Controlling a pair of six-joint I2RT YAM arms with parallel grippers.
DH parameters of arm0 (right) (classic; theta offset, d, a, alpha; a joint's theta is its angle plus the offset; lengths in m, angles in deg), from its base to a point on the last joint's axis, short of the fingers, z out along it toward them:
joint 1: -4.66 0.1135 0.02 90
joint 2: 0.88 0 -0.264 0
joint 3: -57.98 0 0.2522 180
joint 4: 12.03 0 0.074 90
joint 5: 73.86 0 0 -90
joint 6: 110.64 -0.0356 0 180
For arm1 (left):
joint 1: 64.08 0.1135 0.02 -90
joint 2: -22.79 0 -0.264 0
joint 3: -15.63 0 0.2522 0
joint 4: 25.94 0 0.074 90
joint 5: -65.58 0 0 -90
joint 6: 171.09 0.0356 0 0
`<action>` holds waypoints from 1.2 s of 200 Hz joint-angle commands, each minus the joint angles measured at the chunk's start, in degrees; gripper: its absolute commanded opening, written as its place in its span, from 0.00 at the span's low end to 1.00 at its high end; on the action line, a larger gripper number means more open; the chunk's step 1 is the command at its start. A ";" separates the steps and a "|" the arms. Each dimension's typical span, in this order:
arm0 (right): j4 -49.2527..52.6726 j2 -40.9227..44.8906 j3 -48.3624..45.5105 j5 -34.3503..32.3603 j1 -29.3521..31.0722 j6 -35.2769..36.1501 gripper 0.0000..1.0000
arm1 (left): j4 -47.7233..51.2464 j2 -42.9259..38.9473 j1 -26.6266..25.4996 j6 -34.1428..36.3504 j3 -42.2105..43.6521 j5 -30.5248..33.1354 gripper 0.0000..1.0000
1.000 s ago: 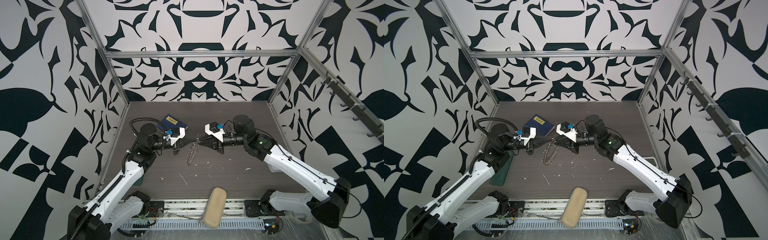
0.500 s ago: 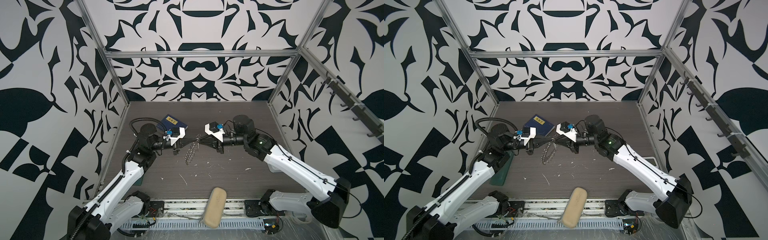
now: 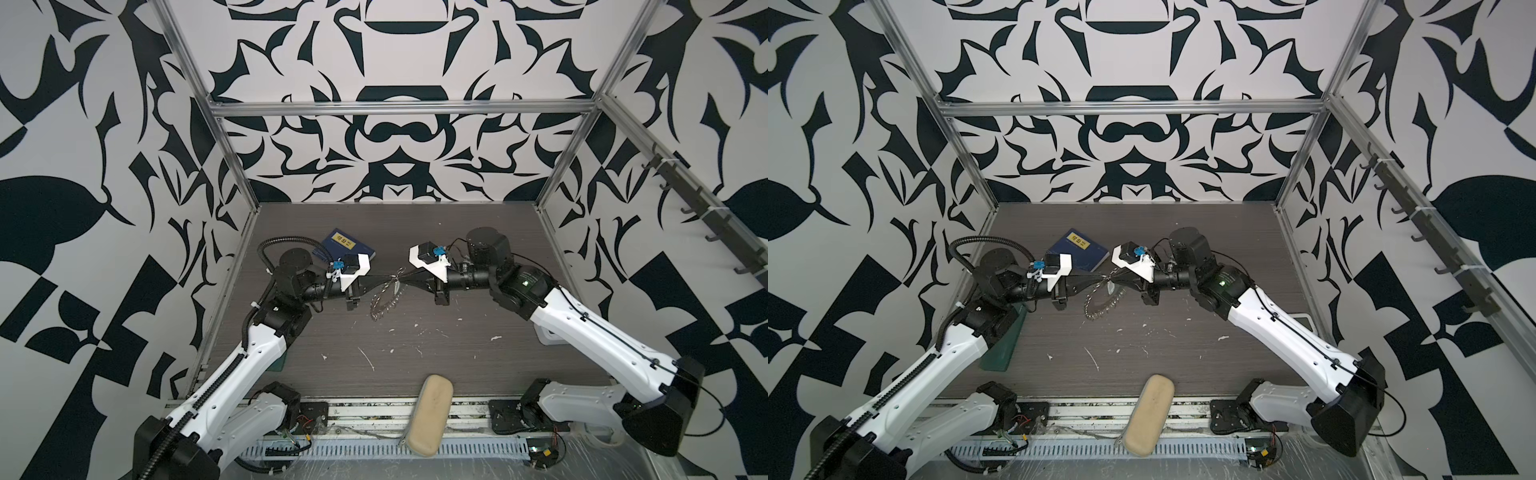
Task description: Remove the keys from the keyring
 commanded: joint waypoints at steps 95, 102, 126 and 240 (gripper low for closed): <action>-4.33 2.78 0.63 0.62 1.24 -1.82 0.00 | 9.15 1.32 0.31 -1.58 -5.94 10.19 0.00; -4.75 2.81 0.63 0.46 1.41 -1.78 0.00 | 10.04 1.62 0.30 -1.81 -6.49 10.56 0.00; -4.77 2.56 1.12 0.11 1.93 -1.17 0.00 | 14.03 2.78 0.22 -2.68 -8.95 11.57 0.00; 3.60 0.17 5.05 -3.88 2.25 6.08 0.00 | 13.57 2.35 0.22 -3.17 -9.47 7.97 0.00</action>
